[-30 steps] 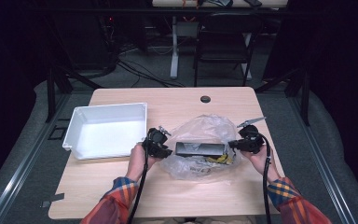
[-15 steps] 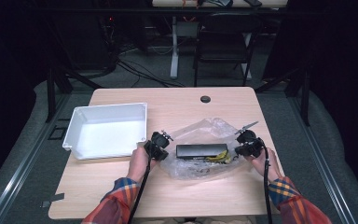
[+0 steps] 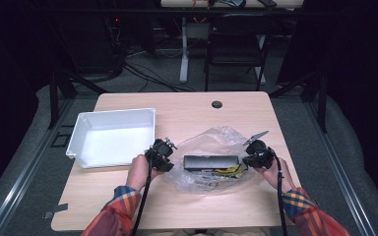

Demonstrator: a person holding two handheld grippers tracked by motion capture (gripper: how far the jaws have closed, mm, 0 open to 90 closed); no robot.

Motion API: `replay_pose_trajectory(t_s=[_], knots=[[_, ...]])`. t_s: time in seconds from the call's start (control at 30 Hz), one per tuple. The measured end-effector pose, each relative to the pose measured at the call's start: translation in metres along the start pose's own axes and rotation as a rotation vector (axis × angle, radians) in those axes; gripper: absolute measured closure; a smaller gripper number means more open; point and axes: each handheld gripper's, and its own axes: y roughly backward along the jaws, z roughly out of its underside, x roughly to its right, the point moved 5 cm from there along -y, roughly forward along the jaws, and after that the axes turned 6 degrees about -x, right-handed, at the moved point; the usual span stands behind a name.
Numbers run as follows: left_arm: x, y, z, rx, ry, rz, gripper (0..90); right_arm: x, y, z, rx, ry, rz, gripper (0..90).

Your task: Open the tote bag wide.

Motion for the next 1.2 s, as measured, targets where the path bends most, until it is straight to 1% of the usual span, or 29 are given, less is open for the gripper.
replay_pose_trajectory(t_s=[0.03,0.07,0.1,0.13,0.17,0.2,0.27,0.3,0.33,0.37,0.4,0.43,0.47,0.5,0.53,0.57,0.63,0.7,0.73,0.77,0.8,0.87,0.9,0.93,0.97,1.0,1.03,1.1,1.2], knots=[[0.000,0.005,-0.001,0.004,-0.005,-0.001,64.6,0.000,-0.001,0.000,0.009,-0.006,-0.001,90.0],[0.001,0.010,-0.002,0.008,-0.017,-0.010,59.7,0.000,-0.001,-0.001,0.001,0.004,-0.009,90.0],[0.002,0.015,-0.003,0.022,-0.029,-0.007,56.5,-0.001,-0.002,-0.002,0.002,0.001,-0.008,90.0],[0.003,0.020,-0.005,0.038,-0.031,-0.006,55.3,0.000,-0.003,-0.002,0.004,0.006,-0.001,90.0],[0.004,0.025,-0.008,0.056,-0.042,-0.001,52.0,0.001,-0.003,-0.003,-0.003,0.009,0.003,90.0],[0.006,0.030,-0.010,0.071,-0.060,0.014,49.4,0.001,-0.004,-0.004,-0.006,0.011,0.009,90.0],[0.009,0.036,-0.015,0.088,-0.074,0.011,46.4,0.004,-0.006,-0.005,-0.015,0.005,0.031,90.0],[0.010,0.038,-0.017,0.091,-0.095,0.022,44.6,0.006,-0.008,-0.006,-0.011,-0.009,0.044,90.0],[0.011,0.039,-0.019,0.092,-0.106,0.029,44.4,0.008,-0.009,-0.006,-0.022,-0.012,0.053,90.0],[0.012,0.039,-0.021,0.098,-0.121,0.024,43.3,0.010,-0.010,-0.007,-0.020,-0.020,0.061,89.9],[0.014,0.038,-0.023,0.102,-0.141,0.038,42.3,0.011,-0.010,-0.007,-0.027,-0.031,0.081,89.8],[0.015,0.037,-0.026,0.097,-0.153,0.049,42.3,0.011,-0.012,-0.007,-0.006,-0.052,0.081,89.8],[0.017,0.035,-0.029,0.102,-0.175,0.054,41.0,0.013,-0.010,-0.007,-0.035,-0.035,0.090,88.9],[0.019,0.034,-0.033,0.102,-0.199,0.074,41.0,0.013,-0.010,-0.008,-0.030,-0.043,0.090,86.6],[0.021,0.032,-0.036,0.098,-0.215,0.082,41.0,0.013,-0.010,-0.008,-0.032,-0.042,0.086,81.7],[0.023,0.030,-0.039,0.094,-0.242,0.083,40.6,0.013,-0.010,-0.009,-0.011,-0.050,0.074,76.4],[0.029,0.026,-0.044,0.078,-0.306,0.088,40.8,0.012,-0.005,-0.009,-0.012,-0.034,0.071,64.3],[0.032,0.022,-0.048,0.058,-0.346,0.083,41.1,0.011,0.000,-0.009,0.000,-0.013,0.043,56.8],[0.034,0.020,-0.050,0.055,-0.369,0.096,41.2,0.011,0.002,-0.009,0.028,-0.025,0.038,54.4],[0.036,0.018,-0.052,0.055,-0.368,0.115,41.4,0.011,0.005,-0.009,0.029,-0.013,0.030,51.7],[0.036,0.015,-0.054,0.038,-0.387,0.125,41.5,0.011,0.008,-0.009,0.026,-0.006,0.014,49.2],[0.037,0.009,-0.056,0.013,-0.401,0.113,41.6,0.011,0.011,-0.010,0.046,-0.007,0.007,45.8],[0.038,0.006,-0.057,0.003,-0.417,0.115,41.6,0.011,0.013,-0.010,0.050,-0.008,0.003,44.1],[0.038,0.004,-0.058,0.007,-0.424,0.107,40.9,0.011,0.014,-0.010,0.055,-0.007,0.002,43.1],[0.039,0.003,-0.060,0.013,-0.421,0.109,40.7,0.011,0.016,-0.009,0.058,-0.002,-0.002,42.0],[0.039,0.003,-0.061,0.016,-0.438,0.116,40.1,0.011,0.017,-0.009,0.058,0.001,-0.008,41.1],[0.039,0.002,-0.062,0.018,-0.440,0.110,40.4,0.012,0.018,-0.009,0.065,0.001,-0.014,40.0],[0.038,-0.001,-0.064,-0.003,-0.464,0.114,38.6,0.012,0.018,-0.009,0.070,-0.003,-0.016,38.4],[0.038,-0.007,-0.065,-0.038,-0.483,0.112,36.7,0.013,0.018,-0.008,0.070,-0.006,-0.022,37.5]])
